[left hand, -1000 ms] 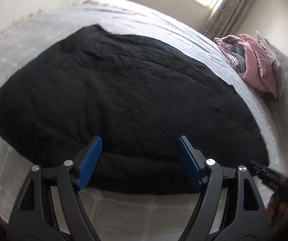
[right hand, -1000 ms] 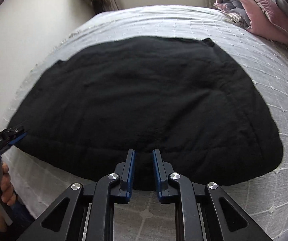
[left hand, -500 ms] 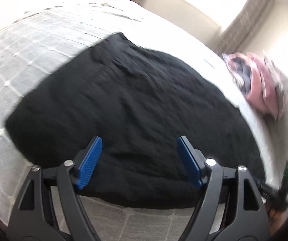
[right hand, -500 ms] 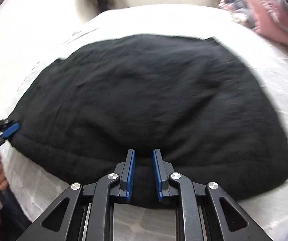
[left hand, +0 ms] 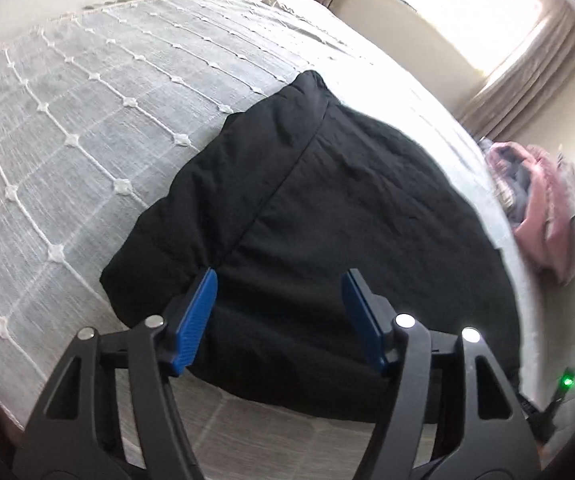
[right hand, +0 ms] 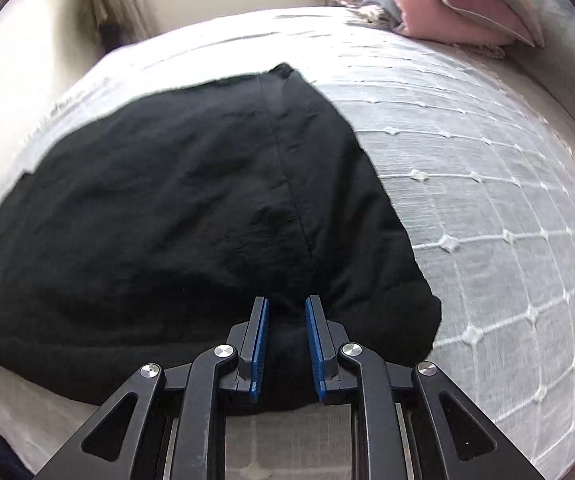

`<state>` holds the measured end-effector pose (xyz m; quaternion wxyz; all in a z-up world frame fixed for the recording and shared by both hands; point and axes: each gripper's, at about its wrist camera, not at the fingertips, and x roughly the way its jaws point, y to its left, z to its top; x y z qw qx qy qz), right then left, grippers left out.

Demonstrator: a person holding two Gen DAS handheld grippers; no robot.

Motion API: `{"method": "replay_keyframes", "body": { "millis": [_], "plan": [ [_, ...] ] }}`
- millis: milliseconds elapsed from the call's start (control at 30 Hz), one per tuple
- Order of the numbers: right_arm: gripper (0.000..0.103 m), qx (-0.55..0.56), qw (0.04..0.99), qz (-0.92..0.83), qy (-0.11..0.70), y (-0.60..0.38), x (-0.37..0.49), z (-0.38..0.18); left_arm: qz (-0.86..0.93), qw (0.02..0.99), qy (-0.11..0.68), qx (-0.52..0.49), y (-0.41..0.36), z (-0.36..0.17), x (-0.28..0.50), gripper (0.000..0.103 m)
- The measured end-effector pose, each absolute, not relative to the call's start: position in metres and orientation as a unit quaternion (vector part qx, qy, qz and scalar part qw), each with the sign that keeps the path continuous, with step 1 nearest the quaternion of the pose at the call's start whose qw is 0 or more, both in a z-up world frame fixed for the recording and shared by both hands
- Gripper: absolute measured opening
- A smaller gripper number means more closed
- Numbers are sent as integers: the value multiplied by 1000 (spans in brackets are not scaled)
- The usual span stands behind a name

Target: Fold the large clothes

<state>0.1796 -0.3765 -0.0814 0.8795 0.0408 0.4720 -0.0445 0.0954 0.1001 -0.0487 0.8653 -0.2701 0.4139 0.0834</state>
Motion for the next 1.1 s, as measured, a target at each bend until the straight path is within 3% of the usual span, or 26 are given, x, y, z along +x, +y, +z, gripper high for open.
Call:
{"method": "replay_keyframes", "body": {
  "millis": [167,400,567,900,1100],
  "plan": [
    [19,82,885,-44,456,-384,175,-73,101,866,381,-309,118,-38,88,67],
    [20,87,904,-1,419,-362,161,-59,135,875,365,-289,130,-26,77,69],
    [19,12,913,98,396,-280,154,-51,105,909,332,-231,100,-4,74,69],
    [19,-71,902,185,385,-162,151,-67,34,876,418,-239,59,-35,119,69],
    [19,-66,900,161,399,-149,183,-73,34,866,431,-251,53,-40,127,69]
  ]
}}
